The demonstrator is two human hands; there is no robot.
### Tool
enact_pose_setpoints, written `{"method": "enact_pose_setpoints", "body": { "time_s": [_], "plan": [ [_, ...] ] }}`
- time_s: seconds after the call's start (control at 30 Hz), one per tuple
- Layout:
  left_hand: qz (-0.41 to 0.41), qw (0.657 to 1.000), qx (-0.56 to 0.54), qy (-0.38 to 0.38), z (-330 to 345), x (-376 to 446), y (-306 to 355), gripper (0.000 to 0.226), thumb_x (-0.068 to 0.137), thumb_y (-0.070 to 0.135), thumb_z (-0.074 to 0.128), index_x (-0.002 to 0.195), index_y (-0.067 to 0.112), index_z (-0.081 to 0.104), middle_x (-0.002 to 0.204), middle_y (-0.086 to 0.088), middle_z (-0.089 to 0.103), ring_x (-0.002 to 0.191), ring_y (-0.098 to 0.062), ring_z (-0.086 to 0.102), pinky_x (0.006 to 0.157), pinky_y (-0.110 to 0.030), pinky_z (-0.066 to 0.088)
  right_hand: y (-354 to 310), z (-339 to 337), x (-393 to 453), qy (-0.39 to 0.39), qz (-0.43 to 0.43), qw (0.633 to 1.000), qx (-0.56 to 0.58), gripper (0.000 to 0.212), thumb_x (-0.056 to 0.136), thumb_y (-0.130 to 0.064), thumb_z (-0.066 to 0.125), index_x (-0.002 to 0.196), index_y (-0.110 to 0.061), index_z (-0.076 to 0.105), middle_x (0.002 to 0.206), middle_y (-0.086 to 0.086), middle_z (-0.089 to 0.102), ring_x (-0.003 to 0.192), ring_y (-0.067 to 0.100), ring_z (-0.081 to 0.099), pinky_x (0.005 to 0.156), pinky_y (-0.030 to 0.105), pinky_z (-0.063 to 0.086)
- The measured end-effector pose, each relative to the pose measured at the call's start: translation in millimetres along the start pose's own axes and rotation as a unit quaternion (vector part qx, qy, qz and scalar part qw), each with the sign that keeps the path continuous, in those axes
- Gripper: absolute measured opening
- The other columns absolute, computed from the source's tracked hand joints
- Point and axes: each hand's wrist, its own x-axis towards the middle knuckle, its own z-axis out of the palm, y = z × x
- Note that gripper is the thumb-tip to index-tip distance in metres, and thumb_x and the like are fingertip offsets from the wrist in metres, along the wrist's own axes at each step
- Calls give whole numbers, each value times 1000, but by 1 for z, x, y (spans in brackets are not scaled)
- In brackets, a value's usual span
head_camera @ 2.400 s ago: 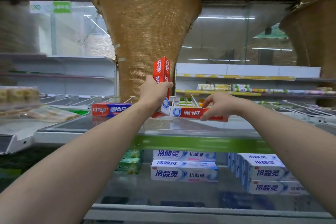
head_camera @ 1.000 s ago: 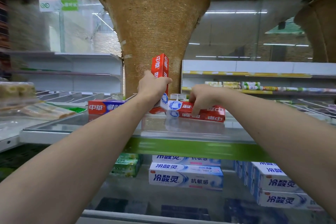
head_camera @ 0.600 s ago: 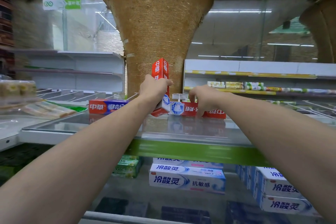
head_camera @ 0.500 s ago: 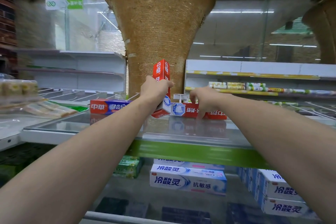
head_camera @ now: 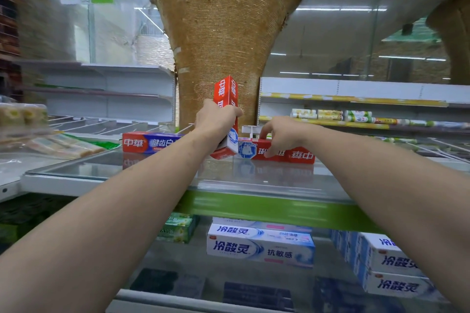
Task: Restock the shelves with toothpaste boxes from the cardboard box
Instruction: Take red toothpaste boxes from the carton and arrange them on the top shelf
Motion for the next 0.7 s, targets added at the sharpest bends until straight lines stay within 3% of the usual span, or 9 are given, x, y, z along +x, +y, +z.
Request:
{"method": "enact_pose_setpoints", "body": {
  "time_s": [0.13, 0.23, 0.4, 0.5, 0.7],
  "plan": [
    [8, 1000, -14, 22, -3, -1, 2, 64, 75, 43, 76, 126, 21, 45, 107, -2, 62, 93, -23, 65, 90, -47, 57, 1, -11, 1, 93, 43, 986, 129, 37, 75, -29, 83, 107, -22, 67, 101, 2, 69, 81, 15, 64, 69, 29, 55],
    [8, 999, -21, 46, -6, -1, 2, 63, 79, 44, 75, 129, 20, 44, 110, -3, 61, 96, -24, 64, 94, -49, 54, 2, -20, 2, 156, 87, 937, 300, 41, 73, -28, 86, 105, -19, 63, 100, 3, 68, 89, 20, 68, 75, 39, 59],
    [5, 998, -19, 54, -7, -3, 2, 64, 79, 45, 74, 129, 20, 44, 111, -4, 62, 96, -25, 64, 94, -50, 54, -3, -23, -3, 158, 98, 843, 505, 44, 81, -22, 80, 111, -12, 49, 103, 9, 70, 91, 25, 71, 72, 47, 62],
    [8, 999, 0, 48, -5, -5, 1, 61, 81, 44, 73, 129, 21, 43, 110, -3, 61, 95, -25, 64, 92, -49, 55, -2, -21, -9, 138, 90, 811, 561, 38, 82, -10, 78, 105, -10, 48, 103, 15, 71, 92, 29, 71, 75, 50, 61],
    [14, 999, 17, 35, -4, -8, 0, 63, 81, 46, 74, 130, 22, 41, 113, -4, 61, 97, -26, 64, 94, -51, 54, 12, -29, -21, 216, 73, 743, 630, 72, 74, 9, 75, 130, -19, 40, 104, 16, 69, 86, 25, 71, 61, 36, 59]
  ]
}}
